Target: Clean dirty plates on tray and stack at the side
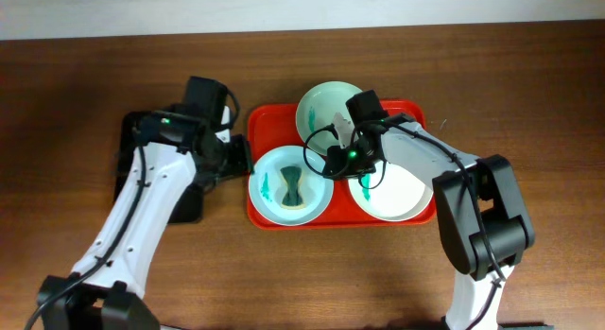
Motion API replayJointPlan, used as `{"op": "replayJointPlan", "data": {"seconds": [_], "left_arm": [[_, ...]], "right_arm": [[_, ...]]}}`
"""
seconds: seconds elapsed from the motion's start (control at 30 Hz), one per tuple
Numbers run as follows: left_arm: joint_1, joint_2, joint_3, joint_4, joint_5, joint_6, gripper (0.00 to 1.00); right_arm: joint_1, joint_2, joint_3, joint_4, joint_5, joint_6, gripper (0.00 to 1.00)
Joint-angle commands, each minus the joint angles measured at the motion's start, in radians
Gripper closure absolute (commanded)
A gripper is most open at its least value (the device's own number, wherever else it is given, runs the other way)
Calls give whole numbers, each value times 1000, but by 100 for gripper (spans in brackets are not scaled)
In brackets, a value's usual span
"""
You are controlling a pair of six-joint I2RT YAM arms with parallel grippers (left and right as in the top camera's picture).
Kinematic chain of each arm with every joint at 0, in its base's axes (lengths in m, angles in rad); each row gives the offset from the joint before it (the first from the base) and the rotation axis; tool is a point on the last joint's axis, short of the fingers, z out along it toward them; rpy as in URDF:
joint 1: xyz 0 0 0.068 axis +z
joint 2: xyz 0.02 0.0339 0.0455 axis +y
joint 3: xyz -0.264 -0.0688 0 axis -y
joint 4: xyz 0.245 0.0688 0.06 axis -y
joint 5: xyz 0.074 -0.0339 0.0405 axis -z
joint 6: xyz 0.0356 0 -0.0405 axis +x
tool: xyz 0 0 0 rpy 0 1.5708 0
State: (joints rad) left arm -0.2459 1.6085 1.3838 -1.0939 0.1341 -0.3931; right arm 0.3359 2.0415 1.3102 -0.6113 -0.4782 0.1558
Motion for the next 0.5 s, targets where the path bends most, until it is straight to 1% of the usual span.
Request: {"op": "replayJointPlan", "data": {"seconds": [0.0, 0.07, 0.1, 0.17, 0.23, 0.27, 0.3, 0.37, 0.43, 0.47], "left_arm": [[-40, 31, -30, 26, 42, 32, 41], [-48, 48, -30, 31, 43, 32, 44], [-50, 60, -30, 33, 43, 32, 47], [-55, 81, -30, 37, 47, 32, 52], [-63, 102, -30, 39, 77, 64, 55], [-70, 112, -30, 43, 100, 89, 53], [-79, 123, -30, 46, 117, 101, 50], [-96, 143, -30, 51, 116, 100, 50], [-117, 167, -30, 67, 116, 104, 45], [-126, 183, -30, 77, 116, 104, 44]], "right_arm": [[-3, 30, -19, 12, -12, -10, 76], [-3, 32, -28, 23, -12, -10, 83], [-3, 32, -31, 26, -12, -10, 85], [-3, 32, -31, 26, -12, -10, 85], [-3, 32, -31, 29, -12, -10, 92], [-3, 32, -31, 30, -12, -10, 95], [-3, 32, -31, 30, -13, -10, 96], [-3, 32, -31, 30, -22, -10, 96], [-3, 32, -31, 29, -27, -10, 96], [-3, 32, -31, 28, -27, -10, 96]]}}
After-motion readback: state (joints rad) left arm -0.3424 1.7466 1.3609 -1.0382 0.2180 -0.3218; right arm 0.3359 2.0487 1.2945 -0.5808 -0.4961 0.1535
